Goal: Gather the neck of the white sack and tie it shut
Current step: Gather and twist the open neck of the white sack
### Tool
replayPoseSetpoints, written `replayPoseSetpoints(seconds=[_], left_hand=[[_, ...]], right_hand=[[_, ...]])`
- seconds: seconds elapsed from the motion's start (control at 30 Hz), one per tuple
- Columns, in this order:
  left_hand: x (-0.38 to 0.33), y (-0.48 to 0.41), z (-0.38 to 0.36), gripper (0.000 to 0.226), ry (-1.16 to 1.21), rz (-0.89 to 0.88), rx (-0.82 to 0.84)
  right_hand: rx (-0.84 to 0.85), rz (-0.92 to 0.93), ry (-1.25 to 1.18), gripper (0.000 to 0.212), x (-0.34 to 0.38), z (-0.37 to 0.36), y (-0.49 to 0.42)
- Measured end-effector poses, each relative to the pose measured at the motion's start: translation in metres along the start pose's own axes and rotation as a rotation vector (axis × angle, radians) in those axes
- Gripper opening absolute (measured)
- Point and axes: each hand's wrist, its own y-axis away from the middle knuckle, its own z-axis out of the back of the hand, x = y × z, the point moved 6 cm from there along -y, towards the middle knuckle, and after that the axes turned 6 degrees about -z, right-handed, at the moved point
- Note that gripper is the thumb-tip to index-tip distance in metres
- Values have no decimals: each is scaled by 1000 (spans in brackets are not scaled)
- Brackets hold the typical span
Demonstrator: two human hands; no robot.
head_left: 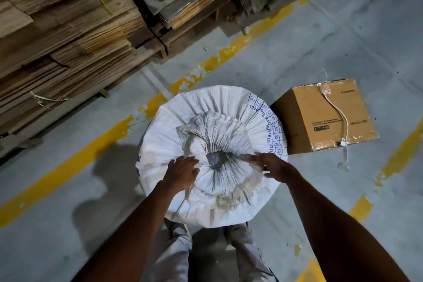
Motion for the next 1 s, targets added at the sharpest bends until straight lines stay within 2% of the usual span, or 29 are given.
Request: replayPoseSetpoints(seconds=[0.03, 0.07, 0.1, 0.13, 0.17, 0.23, 0.27, 0.33, 0.4, 0.43, 0.5, 0.57, 0.63, 0.7, 0.73, 0.83, 0.9, 0.93, 1.0], left_hand=[[-3, -1, 4, 43, -11, -3, -5], [-7, -1, 10, 41, -26, -7, -20], [-13, 0, 17, 41, -33, -7, -45], [-20, -1, 28, 43, -53, -21, -95], [-28, -1, 43, 45, -94, -41, -168], [-53, -4, 77, 56, -178, -114, -337], [-72, -6, 95, 68, -178, -178, -413], [-117, -11, 126, 81, -168, -393, -493], [-156, -21, 139, 80, -285, -618, -426], [-168, -26, 140, 76, -345, -713, -367], [-181, -29, 142, 51, -348, -802, -280], [-180, -25, 152, 28, -193, -711, -319], [-166, -19, 155, 23, 11, -484, -375], [-158, 0, 151, 31, 95, -331, -484], [-159, 12, 147, 29, 139, -314, -525], [-181, 40, 120, 23, 238, -399, -476], [-195, 52, 103, 43, 351, -344, -336], [-198, 56, 96, 63, 408, -265, -270], [-204, 63, 88, 101, 481, -118, -249]], right_hand=[[-8, 18, -10, 78, 2, 1, 8], [-38, 84, 87, 78, 2, 6, 12], [-65, 126, 213, 71, 4, 7, 16], [-17, 107, 191, 63, 1, 6, 16], [-45, 215, 269, 55, 11, 8, 21], [-202, 221, 550, 41, 33, 6, 48], [-245, 236, 640, 44, 39, 2, 56], [-311, 256, 967, 72, 64, -12, 79], [-309, 353, 1120, 90, 83, -20, 105], [-332, 388, 1177, 88, 93, -22, 122], [-462, 459, 1241, 71, 108, -14, 147], [-579, 603, 1071, 54, 121, -2, 168], [-639, 652, 653, 34, 121, 27, 179], [-668, 530, 280, 33, 109, 56, 181], [-642, 439, 122, 34, 102, 62, 181], [-470, 288, -142, 20, 91, 53, 175], [-350, 278, -214, 11, 94, 42, 179], [-289, 299, -235, 12, 97, 37, 180], [-196, 347, -239, 23, 104, 28, 183]])
